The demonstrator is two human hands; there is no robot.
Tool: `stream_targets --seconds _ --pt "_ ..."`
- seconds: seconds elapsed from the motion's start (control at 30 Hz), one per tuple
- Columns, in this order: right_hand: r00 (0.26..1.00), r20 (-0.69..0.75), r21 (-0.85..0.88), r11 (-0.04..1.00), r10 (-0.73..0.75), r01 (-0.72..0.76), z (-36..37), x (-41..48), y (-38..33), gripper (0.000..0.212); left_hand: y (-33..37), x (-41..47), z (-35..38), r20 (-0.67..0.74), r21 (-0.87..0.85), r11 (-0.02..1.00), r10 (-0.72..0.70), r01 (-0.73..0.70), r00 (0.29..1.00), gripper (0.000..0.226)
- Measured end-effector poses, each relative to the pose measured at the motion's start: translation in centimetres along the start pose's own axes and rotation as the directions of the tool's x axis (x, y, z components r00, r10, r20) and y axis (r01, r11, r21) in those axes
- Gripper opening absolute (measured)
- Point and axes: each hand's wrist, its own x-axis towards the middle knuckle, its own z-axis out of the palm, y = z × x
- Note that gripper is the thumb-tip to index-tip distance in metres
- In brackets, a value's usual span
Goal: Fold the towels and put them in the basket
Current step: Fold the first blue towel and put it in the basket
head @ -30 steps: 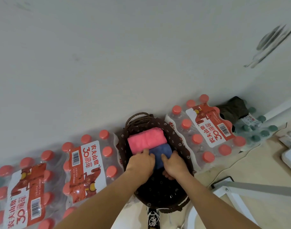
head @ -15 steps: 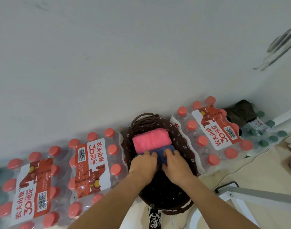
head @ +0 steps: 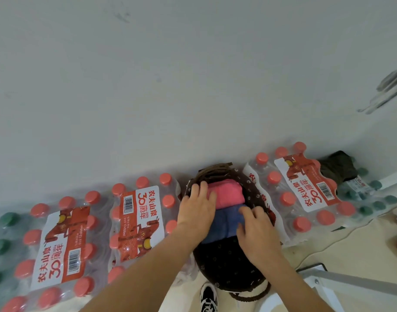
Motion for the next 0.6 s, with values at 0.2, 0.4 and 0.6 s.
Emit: stream_targets --seconds 0.2,0.4,0.6 --pt "0.983 -0.078 -0.054 0.984 0.165 -0.170 -1.1 -3.3 2.4 0.037 -1.6 1.9 -0.5 -0.038 0.007 1.000 0.009 -0.009 0.999 0.078" --pt "0.950 0.025 0.021 0.950 0.310 -0.310 -0.4 -6.0 3.0 0.056 -2.3 3.3 0.1 0.005 -0.042 0.999 0.022 -0.021 1.000 0.076" --pt "0.922 0.138 0.306 0.870 0.361 -0.386 -0.5 -6.0 4.1 0.060 -1.6 3.2 -0.6 0.042 -0.102 0.995 0.028 -0.024 0.999 0.055"
